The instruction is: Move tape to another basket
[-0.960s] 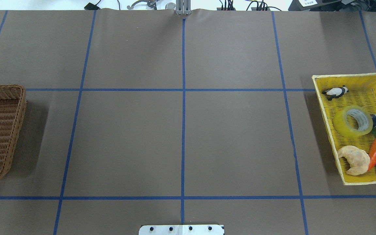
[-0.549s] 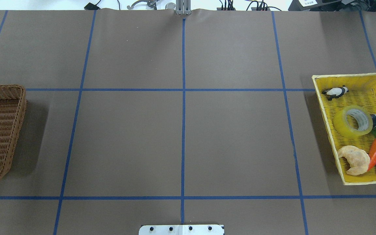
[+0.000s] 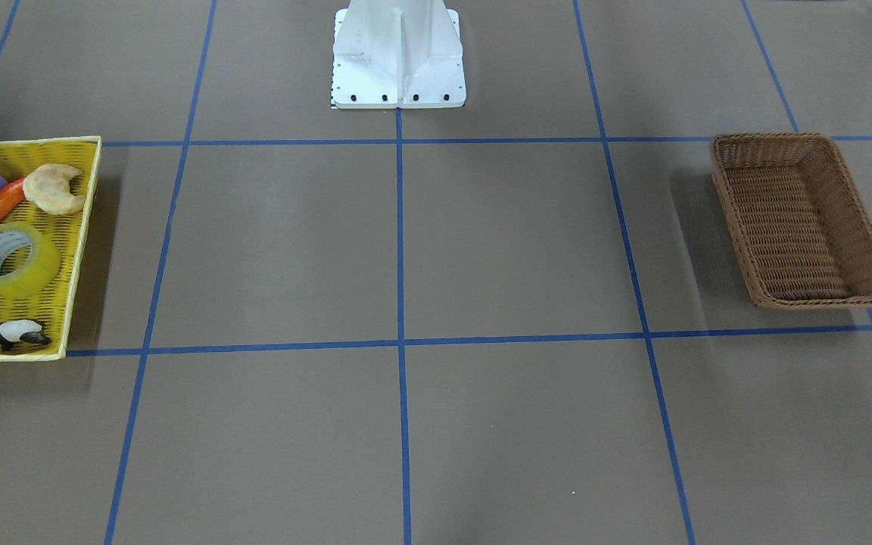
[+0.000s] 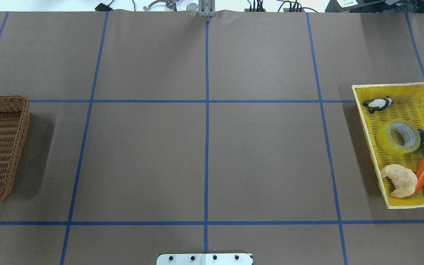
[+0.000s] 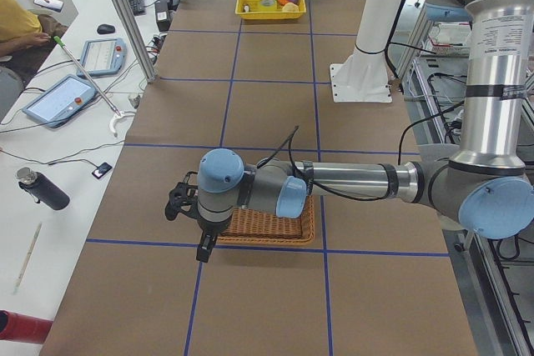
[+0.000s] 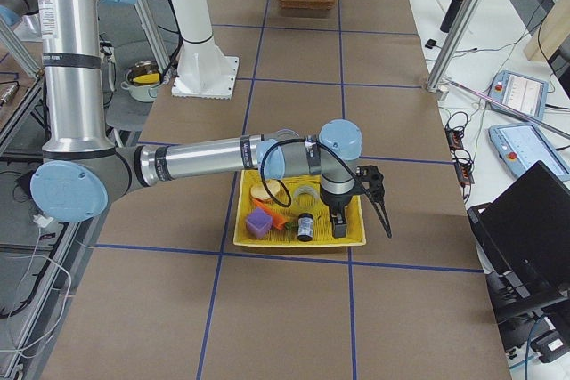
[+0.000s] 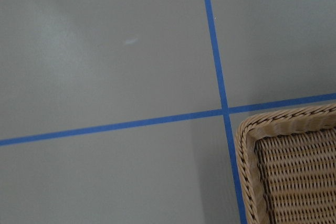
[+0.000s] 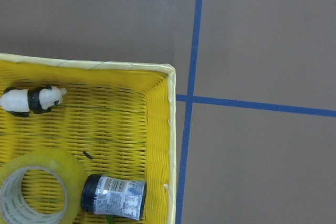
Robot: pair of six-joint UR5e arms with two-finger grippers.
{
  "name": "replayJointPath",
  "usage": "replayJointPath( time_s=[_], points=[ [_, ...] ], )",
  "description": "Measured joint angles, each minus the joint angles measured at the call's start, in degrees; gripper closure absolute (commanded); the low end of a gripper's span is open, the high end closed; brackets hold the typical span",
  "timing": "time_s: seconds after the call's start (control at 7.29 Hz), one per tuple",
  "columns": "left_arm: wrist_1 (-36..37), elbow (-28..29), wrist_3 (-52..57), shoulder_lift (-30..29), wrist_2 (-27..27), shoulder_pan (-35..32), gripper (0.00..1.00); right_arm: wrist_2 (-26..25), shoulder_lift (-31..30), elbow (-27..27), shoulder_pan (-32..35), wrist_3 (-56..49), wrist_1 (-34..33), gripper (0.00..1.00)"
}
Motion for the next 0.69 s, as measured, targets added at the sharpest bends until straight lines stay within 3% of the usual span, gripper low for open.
replayJointPath(
  time_s=[0.27,0.69],
  points=[
    [-7.0,0.8,-0.8,-0.8,0.3,0.0,0.01,0.0,0.3,-0.4,-0.1,0.5,7.1,0.0],
    [-13.6,1.2,-2.1,-0.2,-0.1,0.0,0.01,0.0,0.6,-0.3,-1.9,1.6,9.5,0.0]
  ],
)
